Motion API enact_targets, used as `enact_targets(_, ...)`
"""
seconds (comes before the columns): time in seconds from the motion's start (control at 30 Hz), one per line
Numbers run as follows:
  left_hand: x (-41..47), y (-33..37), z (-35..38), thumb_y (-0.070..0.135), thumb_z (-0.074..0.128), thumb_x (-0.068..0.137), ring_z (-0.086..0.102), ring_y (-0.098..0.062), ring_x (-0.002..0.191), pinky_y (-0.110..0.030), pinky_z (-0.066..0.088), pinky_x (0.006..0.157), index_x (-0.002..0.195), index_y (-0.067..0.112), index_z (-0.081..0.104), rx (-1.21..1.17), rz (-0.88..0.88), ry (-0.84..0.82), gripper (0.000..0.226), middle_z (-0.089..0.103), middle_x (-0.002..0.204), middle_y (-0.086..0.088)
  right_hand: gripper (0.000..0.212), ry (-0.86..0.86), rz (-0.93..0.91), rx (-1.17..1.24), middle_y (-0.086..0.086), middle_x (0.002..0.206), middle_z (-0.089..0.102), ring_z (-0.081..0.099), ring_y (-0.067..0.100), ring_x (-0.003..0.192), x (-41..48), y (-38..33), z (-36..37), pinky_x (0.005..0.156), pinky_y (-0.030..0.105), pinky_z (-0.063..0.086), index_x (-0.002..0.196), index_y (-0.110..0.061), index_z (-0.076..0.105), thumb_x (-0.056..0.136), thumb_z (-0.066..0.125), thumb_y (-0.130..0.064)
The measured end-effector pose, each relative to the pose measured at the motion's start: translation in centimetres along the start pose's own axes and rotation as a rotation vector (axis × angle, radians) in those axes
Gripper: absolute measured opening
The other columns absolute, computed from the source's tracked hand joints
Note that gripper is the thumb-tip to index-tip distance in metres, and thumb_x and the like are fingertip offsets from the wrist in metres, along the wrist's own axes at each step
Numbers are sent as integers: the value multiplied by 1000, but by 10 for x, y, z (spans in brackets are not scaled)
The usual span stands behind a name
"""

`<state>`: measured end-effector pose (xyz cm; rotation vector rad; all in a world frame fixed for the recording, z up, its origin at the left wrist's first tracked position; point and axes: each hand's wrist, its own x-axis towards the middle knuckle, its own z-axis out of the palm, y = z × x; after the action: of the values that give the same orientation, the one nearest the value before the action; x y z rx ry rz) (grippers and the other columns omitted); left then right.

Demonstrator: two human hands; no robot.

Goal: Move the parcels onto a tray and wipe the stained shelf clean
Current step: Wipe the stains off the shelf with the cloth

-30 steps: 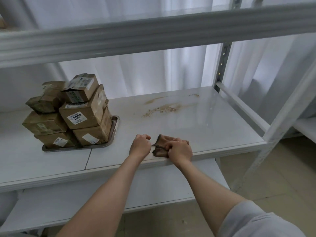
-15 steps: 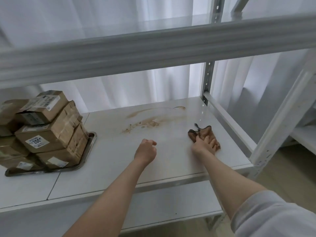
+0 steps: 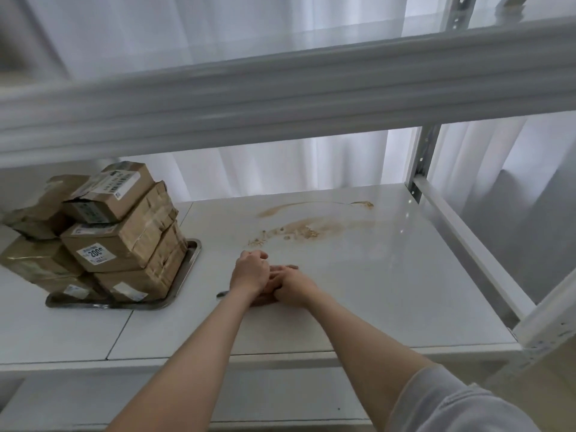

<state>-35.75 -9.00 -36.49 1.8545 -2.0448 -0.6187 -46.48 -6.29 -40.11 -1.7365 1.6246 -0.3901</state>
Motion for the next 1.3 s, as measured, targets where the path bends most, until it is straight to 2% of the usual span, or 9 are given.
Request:
enact_targets(0.07, 4, -7, -4, 14, 39, 94, 46, -29, 124, -34, 36, 105, 126, 10, 55, 42, 16, -46, 36, 45, 136, -14, 36, 154, 113, 49, -16, 135, 56, 48, 13, 129, -6, 18, -19, 108, 29, 39, 103, -31, 76, 84, 53, -10)
enact_targets(0.17, 14, -25, -16, 14, 41, 94, 46, -28, 125, -34, 36, 105, 130, 11, 51, 69, -5, -79, 38, 42, 139, -13, 35, 401, 306, 8, -20, 131, 57, 44, 17, 130, -18, 40, -45, 107, 31, 39, 100, -40, 74, 83, 53, -17)
enact_targets(0.3, 33, -49, -38, 13, 38, 95, 47, -29, 124, -35, 37, 104, 132, 9, 49, 48, -37, -52, 39, 40, 140, -14, 35, 514, 541, -113, -3, 135, 54, 39, 23, 131, -1, 20, -38, 107, 34, 33, 111, -36, 68, 90, 46, -19)
enact_targets(0.47, 50, -73, -54, 14, 37, 96, 45, -29, 125, -34, 35, 104, 132, 9, 48, 14, -30, -38, 39, 41, 139, -15, 40, 344, 293, -173, -1, 147, 42, 24, 25, 141, 55, -44, 14, 116, 36, 22, 130, -32, 56, 95, 41, -22)
enact_targets(0.63, 58, -91, -63, 15, 39, 96, 45, -30, 124, -33, 35, 106, 129, 5, 53, -80, -8, 4, 37, 46, 136, -18, 51, 95, 134, -229, 2, 162, 9, -3, 30, 149, 103, -91, 41, 121, 42, 2, 144, -43, 35, 98, 39, -22)
enact_targets(0.93, 60, -128, -76, 16, 37, 97, 41, -26, 130, -30, 30, 107, 135, 8, 48, -142, -23, -51, 40, 41, 142, -14, 53, 73, 216, -227, 0, 162, 1, -8, 30, 148, 162, -85, 16, 118, 45, -4, 149, -39, 28, 98, 38, -28)
enact_targets(1.13, 58, -128, -75, 12, 37, 97, 44, -26, 126, -28, 33, 102, 130, 7, 52, -150, -32, 35, 36, 48, 135, -15, 48, 3, 17, -231, -5, 161, 15, 0, 25, 149, 143, -94, 38, 120, 42, -1, 138, -41, 47, 93, 48, -24)
enact_targets(1.23, 54, -117, -75, 14, 37, 97, 47, -26, 124, -29, 35, 100, 130, 9, 53, -131, -56, 73, 37, 49, 135, -13, 43, -22, -151, -218, -8, 153, 35, 15, 23, 146, 126, -89, 50, 119, 43, 10, 122, -37, 65, 88, 52, -15)
enact_targets(1.3, 46, -106, -71, 16, 35, 98, 47, -26, 124, -30, 35, 102, 130, 8, 53, -134, -61, 81, 37, 50, 136, -12, 37, -23, -260, -176, -3, 146, 46, 28, 21, 141, 108, -86, 53, 117, 34, 16, 117, -25, 70, 85, 59, -10)
